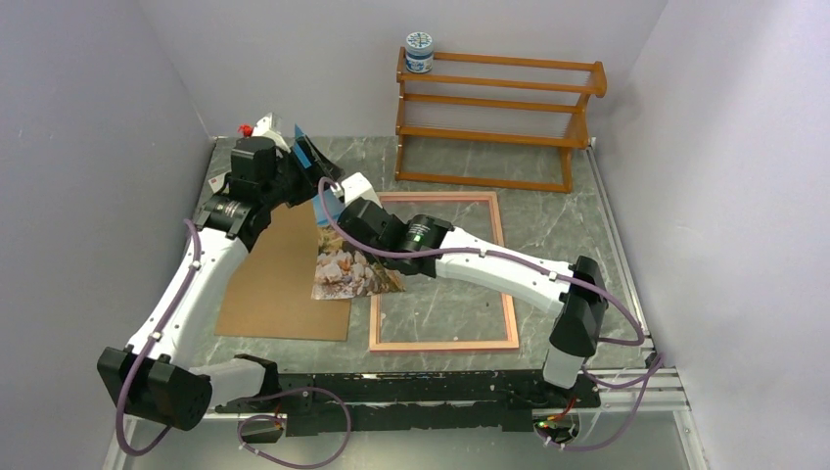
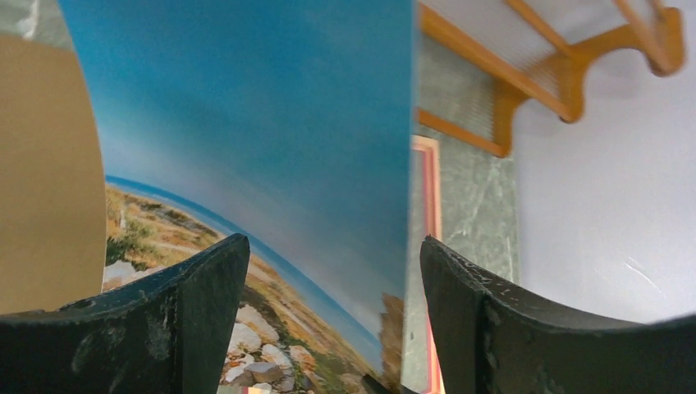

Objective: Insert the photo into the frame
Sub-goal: Turn over the photo at the center of the board.

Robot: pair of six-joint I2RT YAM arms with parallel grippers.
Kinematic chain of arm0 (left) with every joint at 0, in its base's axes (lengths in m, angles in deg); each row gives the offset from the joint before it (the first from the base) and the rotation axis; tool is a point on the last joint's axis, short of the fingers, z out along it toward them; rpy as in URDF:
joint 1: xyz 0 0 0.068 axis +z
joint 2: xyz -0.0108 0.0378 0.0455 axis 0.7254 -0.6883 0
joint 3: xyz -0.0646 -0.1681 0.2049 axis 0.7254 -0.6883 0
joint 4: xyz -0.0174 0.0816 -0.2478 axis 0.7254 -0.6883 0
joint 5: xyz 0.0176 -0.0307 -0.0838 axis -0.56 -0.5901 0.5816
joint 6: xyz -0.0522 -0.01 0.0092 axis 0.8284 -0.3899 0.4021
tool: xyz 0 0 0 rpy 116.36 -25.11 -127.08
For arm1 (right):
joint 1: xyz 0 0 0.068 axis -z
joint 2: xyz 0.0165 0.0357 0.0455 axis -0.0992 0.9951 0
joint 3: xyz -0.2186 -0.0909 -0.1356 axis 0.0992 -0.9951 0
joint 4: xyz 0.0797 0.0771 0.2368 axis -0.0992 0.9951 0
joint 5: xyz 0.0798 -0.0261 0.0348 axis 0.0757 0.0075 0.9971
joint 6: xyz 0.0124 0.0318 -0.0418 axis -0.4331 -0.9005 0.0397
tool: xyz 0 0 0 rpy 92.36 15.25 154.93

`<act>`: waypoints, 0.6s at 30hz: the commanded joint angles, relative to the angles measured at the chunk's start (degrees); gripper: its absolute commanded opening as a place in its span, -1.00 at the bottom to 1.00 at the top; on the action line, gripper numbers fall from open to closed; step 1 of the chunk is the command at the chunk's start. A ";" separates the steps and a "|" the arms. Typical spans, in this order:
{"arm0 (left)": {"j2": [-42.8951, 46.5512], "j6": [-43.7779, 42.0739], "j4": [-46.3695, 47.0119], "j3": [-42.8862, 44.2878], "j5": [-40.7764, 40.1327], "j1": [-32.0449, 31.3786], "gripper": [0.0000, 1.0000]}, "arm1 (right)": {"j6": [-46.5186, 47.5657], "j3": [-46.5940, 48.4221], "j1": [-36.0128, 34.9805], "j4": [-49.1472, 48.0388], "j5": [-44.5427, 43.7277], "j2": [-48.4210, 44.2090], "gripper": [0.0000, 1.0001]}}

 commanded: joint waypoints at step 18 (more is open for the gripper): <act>4.98 3.89 -4.00 -0.23 -9.46 -0.16 -0.92 | 0.92 7.19 -1.94 0.62 -8.82 3.07 -0.83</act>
